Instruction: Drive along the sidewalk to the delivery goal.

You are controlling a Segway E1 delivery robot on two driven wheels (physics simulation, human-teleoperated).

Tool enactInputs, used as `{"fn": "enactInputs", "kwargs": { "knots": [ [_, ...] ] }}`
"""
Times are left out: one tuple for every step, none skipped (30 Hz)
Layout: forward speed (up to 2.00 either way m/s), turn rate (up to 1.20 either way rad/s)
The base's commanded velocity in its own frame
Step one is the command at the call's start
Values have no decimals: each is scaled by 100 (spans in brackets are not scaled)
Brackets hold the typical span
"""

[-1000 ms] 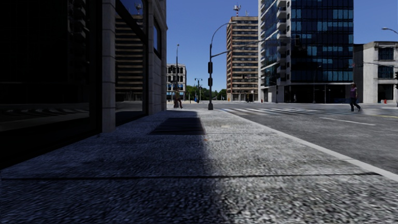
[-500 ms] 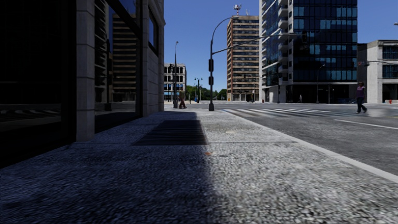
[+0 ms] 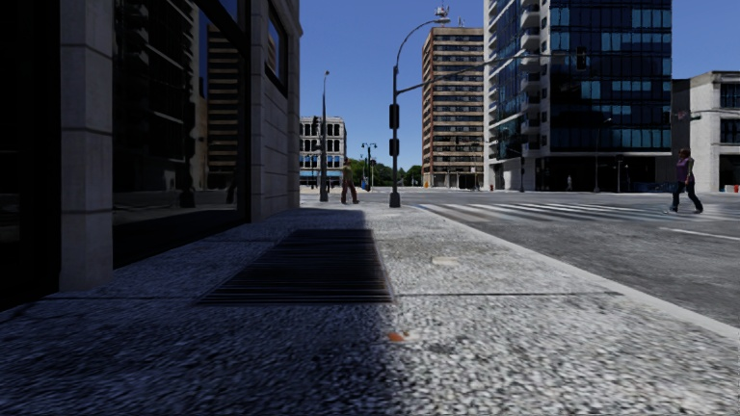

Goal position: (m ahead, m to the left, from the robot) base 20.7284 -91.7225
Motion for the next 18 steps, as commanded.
{"fn": "enactInputs", "kwargs": {
  "knots": [
    [200, 0],
    [200, 0],
    [200, 0],
    [200, 0],
    [200, 0],
    [200, 0],
    [200, 0],
    [200, 0],
    [200, 0],
    [200, 0],
    [200, 0],
    [200, 0],
    [200, 0],
    [200, 0],
    [200, 0],
    [200, 0],
    [200, 0],
    [200, 0]
  ]
}}
